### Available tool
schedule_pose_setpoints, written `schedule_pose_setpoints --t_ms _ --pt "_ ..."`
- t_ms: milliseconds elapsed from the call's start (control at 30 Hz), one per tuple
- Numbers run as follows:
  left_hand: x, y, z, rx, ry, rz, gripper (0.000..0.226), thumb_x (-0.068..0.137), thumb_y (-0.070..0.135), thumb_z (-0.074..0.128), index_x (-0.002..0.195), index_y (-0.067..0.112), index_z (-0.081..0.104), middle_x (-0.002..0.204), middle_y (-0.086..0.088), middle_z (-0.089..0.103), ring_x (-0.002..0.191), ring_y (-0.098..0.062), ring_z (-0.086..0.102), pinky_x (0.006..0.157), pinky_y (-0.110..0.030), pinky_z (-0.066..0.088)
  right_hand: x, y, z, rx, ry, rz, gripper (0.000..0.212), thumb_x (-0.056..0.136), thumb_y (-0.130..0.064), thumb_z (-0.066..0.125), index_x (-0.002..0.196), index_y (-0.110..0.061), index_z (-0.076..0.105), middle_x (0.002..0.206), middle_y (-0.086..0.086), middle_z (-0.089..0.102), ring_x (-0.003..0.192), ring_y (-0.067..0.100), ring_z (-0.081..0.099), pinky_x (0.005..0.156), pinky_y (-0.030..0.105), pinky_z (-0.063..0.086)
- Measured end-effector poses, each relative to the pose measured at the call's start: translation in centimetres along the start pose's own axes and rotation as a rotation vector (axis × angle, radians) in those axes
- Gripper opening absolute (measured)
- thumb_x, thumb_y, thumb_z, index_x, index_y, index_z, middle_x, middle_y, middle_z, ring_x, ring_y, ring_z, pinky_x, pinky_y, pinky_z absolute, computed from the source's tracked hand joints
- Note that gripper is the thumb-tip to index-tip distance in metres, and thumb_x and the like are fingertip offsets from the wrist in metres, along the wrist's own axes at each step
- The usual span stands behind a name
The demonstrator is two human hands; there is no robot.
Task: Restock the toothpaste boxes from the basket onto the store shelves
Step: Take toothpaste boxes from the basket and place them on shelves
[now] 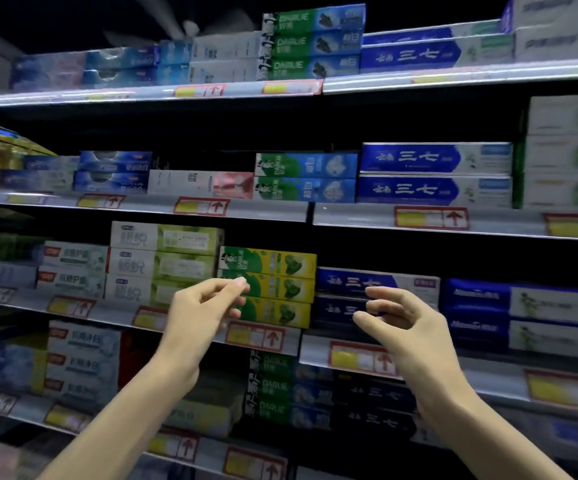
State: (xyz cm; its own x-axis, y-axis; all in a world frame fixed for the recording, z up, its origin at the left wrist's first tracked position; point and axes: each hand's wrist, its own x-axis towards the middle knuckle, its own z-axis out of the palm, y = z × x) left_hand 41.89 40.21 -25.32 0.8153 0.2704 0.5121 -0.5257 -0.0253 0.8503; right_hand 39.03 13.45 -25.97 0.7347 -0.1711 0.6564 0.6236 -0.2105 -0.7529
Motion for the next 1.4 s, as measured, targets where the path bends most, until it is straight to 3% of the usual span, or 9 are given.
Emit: schedule_pose_setpoints --t_ms 133,233,367,500,633,800,1000,1233,1400 --pt "-5.1 0.9 2.4 -0.080 -0.075 -0.085 0.021 0.095 0.037 0.070 0.088 0.023 0.084 0.088 -0.002 0.078 0.080 -0.016 0.069 0.080 -0.033 0.052 -3.9 -1.8 -4.9 -0.026 -0.022 0.038 0.028 0.085 -0.019 0.083 0.107 -0.036 0.076 0.096 -0.012 0.076 0.091 0.001 0.070 0.073 0.011 0.054" --pt "-8.8 1.2 4.2 -0.073 -0.131 -0.107 0.023 0.094 0.040 0.069 0.089 0.023 0.083 0.091 -0.005 0.077 0.083 -0.018 0.069 0.083 -0.035 0.052 -6.7 -2.8 -8.3 -0.058 -0.037 0.070 0.028 0.085 -0.025 0.083 0.107 -0.041 0.075 0.096 -0.016 0.075 0.094 0.001 0.070 0.082 0.020 0.053" --pt "-13.8 0.7 6.0 -0.057 -0.181 -0.143 0.026 0.091 0.044 0.068 0.090 0.024 0.084 0.092 -0.006 0.077 0.084 -0.020 0.070 0.085 -0.040 0.054 -10.9 -3.0 -12.1 -0.034 -0.040 0.132 0.027 0.085 -0.019 0.083 0.105 -0.038 0.077 0.093 -0.010 0.077 0.086 0.006 0.072 0.070 0.015 0.056" --pt "-18.8 -1.1 7.6 -0.069 -0.224 -0.186 0.029 0.087 0.047 0.067 0.090 0.024 0.084 0.092 -0.007 0.077 0.083 -0.020 0.070 0.082 -0.038 0.054 -15.3 -1.7 -14.9 -0.016 -0.054 0.192 0.027 0.081 -0.013 0.085 0.099 -0.032 0.080 0.088 -0.003 0.078 0.085 0.014 0.073 0.070 0.017 0.057" --pt "-23.3 -3.8 9.1 -0.065 -0.257 -0.234 0.026 0.092 0.044 0.066 0.091 0.025 0.084 0.092 -0.006 0.078 0.084 -0.020 0.071 0.084 -0.040 0.054 -19.8 0.4 -17.6 -0.030 -0.047 0.244 0.028 0.081 -0.014 0.085 0.100 -0.033 0.080 0.089 -0.002 0.078 0.084 0.013 0.073 0.071 0.020 0.056" --pt "-27.7 -7.8 10.2 -0.023 -0.281 -0.301 0.025 0.099 0.039 0.065 0.090 0.026 0.084 0.092 -0.002 0.078 0.085 -0.017 0.070 0.082 -0.039 0.051 -24.4 3.2 -20.6 -0.133 -0.006 0.258 0.029 0.082 -0.006 0.084 0.106 -0.021 0.078 0.091 0.008 0.077 0.078 0.002 0.067 0.071 0.013 0.052" --pt "-32.0 -12.8 11.1 0.034 -0.375 -0.431 0.026 0.101 0.039 0.064 0.093 0.022 0.082 0.090 0.000 0.077 0.080 -0.013 0.068 0.078 -0.032 0.049 -28.6 5.8 -23.1 -0.240 -0.040 0.379 0.028 0.086 -0.009 0.082 0.111 -0.018 0.076 0.086 -0.003 0.073 0.074 0.000 0.067 0.067 0.012 0.049" --pt "-36.2 -17.6 11.7 0.152 -0.504 -0.504 0.027 0.103 0.037 0.062 0.098 0.020 0.081 0.090 0.000 0.077 0.078 -0.010 0.066 0.076 -0.029 0.047 -31.3 11.6 -24.0 -0.491 -0.221 0.498 0.024 0.085 -0.013 0.084 0.105 -0.024 0.077 0.092 0.000 0.074 0.082 0.016 0.072 0.077 0.029 0.058" --pt "-38.2 -20.6 12.3 0.207 -0.548 -0.555 0.025 0.103 0.033 0.061 0.095 0.018 0.080 0.085 0.000 0.075 0.074 -0.010 0.064 0.071 -0.025 0.047 -32.2 17.1 -25.8 -0.837 -0.553 0.508 0.037 0.083 -0.017 0.083 0.117 -0.027 0.075 0.107 -0.001 0.073 0.097 0.015 0.069 0.079 0.020 0.051"
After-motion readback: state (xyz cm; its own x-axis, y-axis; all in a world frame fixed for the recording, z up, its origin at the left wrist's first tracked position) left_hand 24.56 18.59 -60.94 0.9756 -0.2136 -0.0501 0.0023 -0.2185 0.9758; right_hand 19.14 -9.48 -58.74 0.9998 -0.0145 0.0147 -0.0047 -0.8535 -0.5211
